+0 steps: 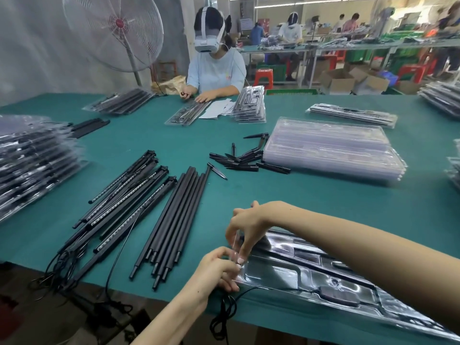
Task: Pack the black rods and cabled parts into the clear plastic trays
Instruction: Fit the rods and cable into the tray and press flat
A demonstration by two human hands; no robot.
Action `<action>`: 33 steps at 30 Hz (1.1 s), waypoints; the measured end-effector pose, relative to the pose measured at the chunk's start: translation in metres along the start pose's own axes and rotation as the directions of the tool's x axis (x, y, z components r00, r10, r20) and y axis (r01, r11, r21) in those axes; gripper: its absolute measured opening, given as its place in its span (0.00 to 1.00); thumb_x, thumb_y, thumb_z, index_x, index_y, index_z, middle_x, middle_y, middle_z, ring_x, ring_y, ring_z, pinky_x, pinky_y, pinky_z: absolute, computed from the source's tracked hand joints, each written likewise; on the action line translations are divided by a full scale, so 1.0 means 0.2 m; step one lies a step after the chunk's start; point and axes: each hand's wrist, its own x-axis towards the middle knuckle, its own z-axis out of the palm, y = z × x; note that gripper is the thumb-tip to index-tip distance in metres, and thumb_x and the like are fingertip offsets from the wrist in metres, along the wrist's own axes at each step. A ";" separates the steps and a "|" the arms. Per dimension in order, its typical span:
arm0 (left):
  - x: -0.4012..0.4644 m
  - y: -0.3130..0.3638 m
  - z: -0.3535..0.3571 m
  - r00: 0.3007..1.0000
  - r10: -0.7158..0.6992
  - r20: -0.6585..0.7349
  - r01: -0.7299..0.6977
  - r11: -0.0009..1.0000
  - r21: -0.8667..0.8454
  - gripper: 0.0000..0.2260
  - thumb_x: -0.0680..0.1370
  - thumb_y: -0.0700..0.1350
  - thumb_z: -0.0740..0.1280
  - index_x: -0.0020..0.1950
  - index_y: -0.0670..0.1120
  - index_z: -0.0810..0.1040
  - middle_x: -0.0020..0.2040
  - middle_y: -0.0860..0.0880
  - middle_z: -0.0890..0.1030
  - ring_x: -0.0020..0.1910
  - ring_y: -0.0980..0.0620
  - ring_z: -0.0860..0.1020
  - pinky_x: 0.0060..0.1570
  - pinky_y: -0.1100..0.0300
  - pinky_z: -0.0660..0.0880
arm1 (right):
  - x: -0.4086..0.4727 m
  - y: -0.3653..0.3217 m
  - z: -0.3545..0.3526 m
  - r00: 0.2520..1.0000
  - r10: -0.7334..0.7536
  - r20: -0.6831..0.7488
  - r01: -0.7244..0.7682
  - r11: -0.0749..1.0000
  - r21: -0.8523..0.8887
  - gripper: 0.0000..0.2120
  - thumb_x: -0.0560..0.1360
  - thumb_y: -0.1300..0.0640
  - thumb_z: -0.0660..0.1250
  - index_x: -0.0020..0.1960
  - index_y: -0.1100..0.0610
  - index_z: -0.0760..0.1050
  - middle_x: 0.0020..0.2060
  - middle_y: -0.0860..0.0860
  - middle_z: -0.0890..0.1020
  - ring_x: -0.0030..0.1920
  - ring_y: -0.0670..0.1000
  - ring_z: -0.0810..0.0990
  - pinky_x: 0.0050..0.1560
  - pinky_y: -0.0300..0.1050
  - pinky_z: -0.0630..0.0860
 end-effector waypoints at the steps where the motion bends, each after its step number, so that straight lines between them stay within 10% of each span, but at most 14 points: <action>1: 0.00 0.00 0.01 1.000 0.009 -0.015 -0.009 1.000 0.002 0.12 0.61 0.40 0.65 0.44 0.42 0.75 0.26 0.48 0.77 0.23 0.50 0.76 0.23 0.66 0.68 | 0.01 -0.02 0.00 0.999 0.017 0.030 -0.016 0.999 -0.036 0.18 0.69 0.39 0.71 0.54 0.46 0.76 0.42 0.38 0.75 0.59 0.46 0.62 0.61 0.69 0.57; 6: 0.02 -0.03 0.02 0.997 0.023 -0.078 -0.023 1.000 -0.005 0.07 0.71 0.28 0.63 0.43 0.38 0.74 0.26 0.46 0.74 0.19 0.52 0.71 0.20 0.66 0.68 | 0.02 -0.09 0.02 0.997 0.066 0.039 -0.062 0.993 -0.099 0.20 0.70 0.40 0.71 0.57 0.50 0.77 0.54 0.47 0.80 0.65 0.50 0.61 0.60 0.76 0.53; 13: 0.02 -0.02 -0.01 1.000 0.006 -0.002 -0.006 0.999 -0.040 0.06 0.68 0.35 0.66 0.43 0.41 0.75 0.28 0.47 0.73 0.24 0.51 0.72 0.23 0.66 0.70 | -0.07 -0.03 0.01 0.995 -0.043 -0.088 0.065 0.961 0.270 0.17 0.70 0.47 0.74 0.57 0.49 0.77 0.54 0.48 0.80 0.61 0.48 0.71 0.59 0.45 0.70; 26: 0.00 -0.05 0.01 0.997 0.013 -0.072 -0.022 0.991 -0.131 0.22 0.58 0.39 0.66 0.51 0.43 0.66 0.36 0.42 0.75 0.26 0.48 0.77 0.27 0.62 0.73 | 0.01 -0.09 -0.06 0.996 -0.018 0.093 0.012 0.998 0.061 0.15 0.69 0.45 0.74 0.49 0.53 0.78 0.55 0.48 0.82 0.62 0.51 0.73 0.63 0.51 0.71; 33: 0.04 -0.08 0.00 0.990 0.038 -0.137 -0.054 0.992 -0.117 0.21 0.58 0.40 0.65 0.49 0.45 0.64 0.25 0.49 0.74 0.21 0.51 0.73 0.25 0.62 0.69 | 0.01 -0.01 0.04 0.997 -0.051 -0.053 0.062 0.968 0.242 0.08 0.70 0.45 0.73 0.41 0.47 0.76 0.37 0.41 0.79 0.47 0.44 0.74 0.40 0.39 0.65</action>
